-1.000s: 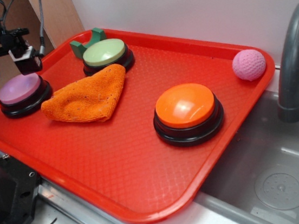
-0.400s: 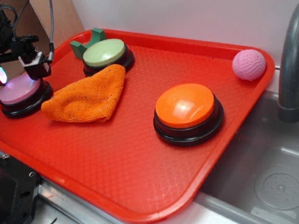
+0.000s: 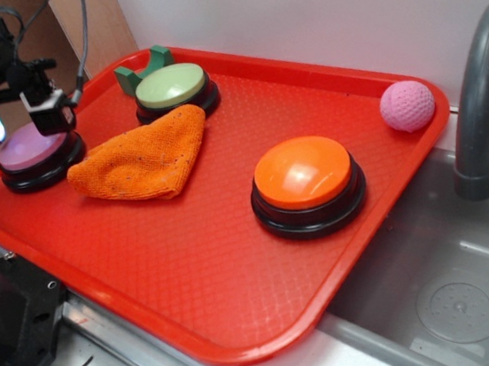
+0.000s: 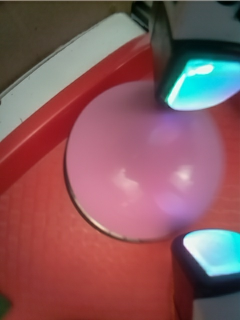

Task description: Push the pink button.

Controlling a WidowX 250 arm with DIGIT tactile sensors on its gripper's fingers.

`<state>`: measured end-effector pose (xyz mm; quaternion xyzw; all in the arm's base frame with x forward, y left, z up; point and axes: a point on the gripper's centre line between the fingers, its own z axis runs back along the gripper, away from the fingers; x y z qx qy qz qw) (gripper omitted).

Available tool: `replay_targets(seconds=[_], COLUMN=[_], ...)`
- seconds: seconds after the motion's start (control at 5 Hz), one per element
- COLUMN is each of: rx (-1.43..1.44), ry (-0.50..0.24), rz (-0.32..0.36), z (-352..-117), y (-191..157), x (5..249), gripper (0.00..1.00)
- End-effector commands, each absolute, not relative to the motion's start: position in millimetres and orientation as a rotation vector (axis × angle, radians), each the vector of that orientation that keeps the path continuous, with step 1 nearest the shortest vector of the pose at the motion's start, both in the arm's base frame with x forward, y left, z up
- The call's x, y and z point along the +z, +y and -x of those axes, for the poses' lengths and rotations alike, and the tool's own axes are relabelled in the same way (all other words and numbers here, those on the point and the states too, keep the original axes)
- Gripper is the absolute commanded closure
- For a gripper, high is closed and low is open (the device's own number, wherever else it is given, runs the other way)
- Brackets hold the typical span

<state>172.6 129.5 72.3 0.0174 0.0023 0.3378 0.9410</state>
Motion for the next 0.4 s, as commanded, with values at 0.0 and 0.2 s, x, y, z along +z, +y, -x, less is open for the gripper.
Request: replay_targets(seconds=[0.0, 0.2], rx=[0.657, 0.671], ry=[-0.107, -0.134], rz=[-0.053, -0.054], z=[-164, -157], y=[145, 144], x=[127, 145], gripper=[0.0, 0.0])
